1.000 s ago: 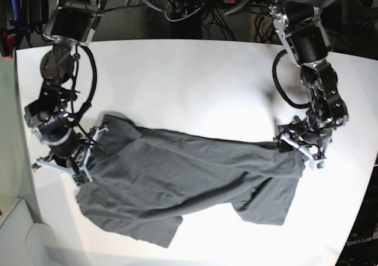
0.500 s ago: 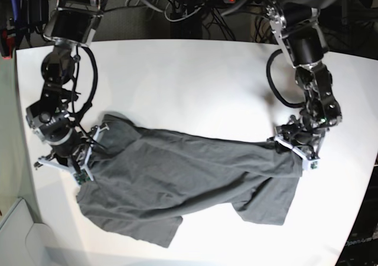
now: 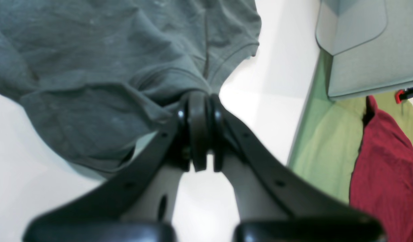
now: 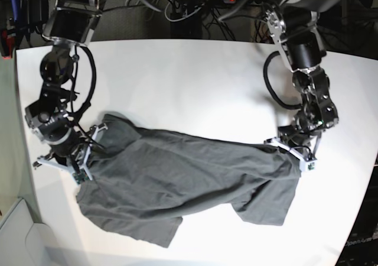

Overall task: Layout the t-shirt on the table in an organized manner, then fold the t-shirt properly
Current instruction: 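Lift the folded grey shirt with both grippers and drag it back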

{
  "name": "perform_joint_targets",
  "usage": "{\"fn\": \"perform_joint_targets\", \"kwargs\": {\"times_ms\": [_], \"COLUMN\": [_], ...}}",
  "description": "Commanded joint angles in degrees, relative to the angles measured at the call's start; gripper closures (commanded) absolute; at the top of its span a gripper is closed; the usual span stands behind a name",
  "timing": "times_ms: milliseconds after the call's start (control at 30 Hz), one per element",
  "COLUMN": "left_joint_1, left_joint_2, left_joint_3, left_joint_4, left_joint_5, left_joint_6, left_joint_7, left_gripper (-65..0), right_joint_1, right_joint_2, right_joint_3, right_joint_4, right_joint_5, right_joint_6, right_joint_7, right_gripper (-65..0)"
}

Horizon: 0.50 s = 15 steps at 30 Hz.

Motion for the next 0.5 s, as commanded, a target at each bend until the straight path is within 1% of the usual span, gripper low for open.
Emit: {"fn": "perform_joint_targets", "kwargs": {"times_ms": [0,67,233,333,400,467], "left_joint_1": [-1.50,-0.70,0.09,0.17,1.76,3.08], "left_joint_2": [-0.40,0.48,1.09,1.18,1.18,2.06], "left_joint_3": [0.00,-0.09,-3.43,-3.69,-3.69,-3.69], "left_joint_4": [2.70,5.78,13.34,16.68,20.55,24.94], "left_joint_5": [-0.71,-0.71,-0.71,-0.71,-0.71,-0.71], "left_joint_6": [-0.20,-0.11,-0.11,-0.11,-0.11,-0.11], "left_joint_7": [-1.16,-0.72,3.68,6.14,8.42,10.18], "left_gripper": [-0.5,-0.5,-0.5,-0.5,-0.5,-0.5], "right_joint_1": [1.08,1.17,1.34,1.34,1.34,1.34], "right_joint_2": [0.45,0.45,0.27,0.18,0.18,0.36], "right_joint_3": [0.09,0.09,0.09,0.00,0.00,0.09], "right_joint_4": [0.97,0.97,0.97,0.97,1.06,1.06], "right_joint_5": [0.48,0.48,0.48,0.48,0.48,0.48], "right_joint_6": [-0.64,-0.64,-0.64,-0.64,-0.64,-0.64], "right_joint_7": [1.27,1.27,1.27,1.27,1.27,1.27], "right_gripper": [0.0,0.0,0.0,0.0,0.0,0.0]}}
